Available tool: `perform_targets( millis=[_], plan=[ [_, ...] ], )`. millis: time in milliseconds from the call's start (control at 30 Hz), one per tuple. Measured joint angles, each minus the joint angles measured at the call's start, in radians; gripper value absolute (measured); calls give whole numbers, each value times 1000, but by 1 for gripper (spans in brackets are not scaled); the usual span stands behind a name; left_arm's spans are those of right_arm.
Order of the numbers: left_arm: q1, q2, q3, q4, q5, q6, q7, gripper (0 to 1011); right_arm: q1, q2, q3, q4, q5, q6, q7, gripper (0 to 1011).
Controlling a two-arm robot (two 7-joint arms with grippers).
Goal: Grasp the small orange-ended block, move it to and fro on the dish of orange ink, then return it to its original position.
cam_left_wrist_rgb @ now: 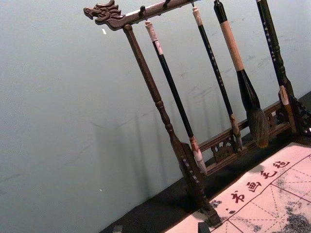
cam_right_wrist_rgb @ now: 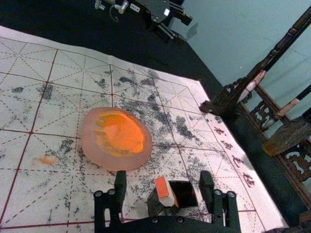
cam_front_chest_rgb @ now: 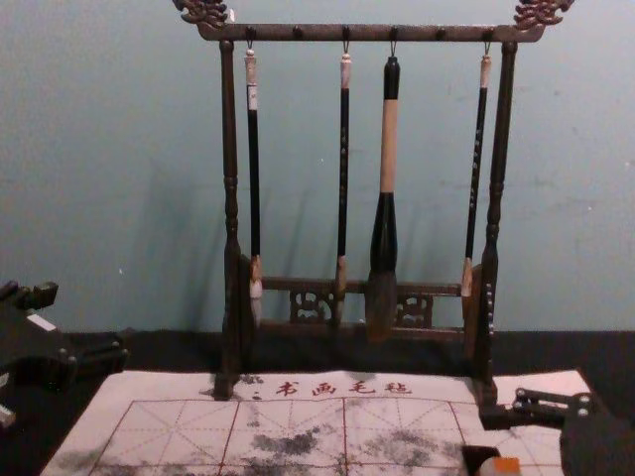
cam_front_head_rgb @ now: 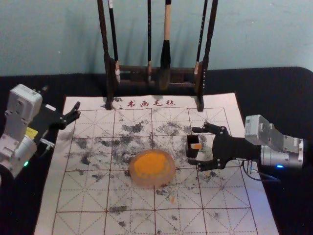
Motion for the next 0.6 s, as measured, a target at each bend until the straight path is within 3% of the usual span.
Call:
perform_targets(
  millis=[367,567,600],
  plan=[
    [0,0,0,0,0,0,0,1001,0,0,0,1,1,0,1,706],
    [0,0,0,0,0,0,0,1001,0,0,0,1,1,-1,1,465],
    [0,0,0,0,0,0,0,1001,0,0,0,1,1,-1,1,465]
  ],
)
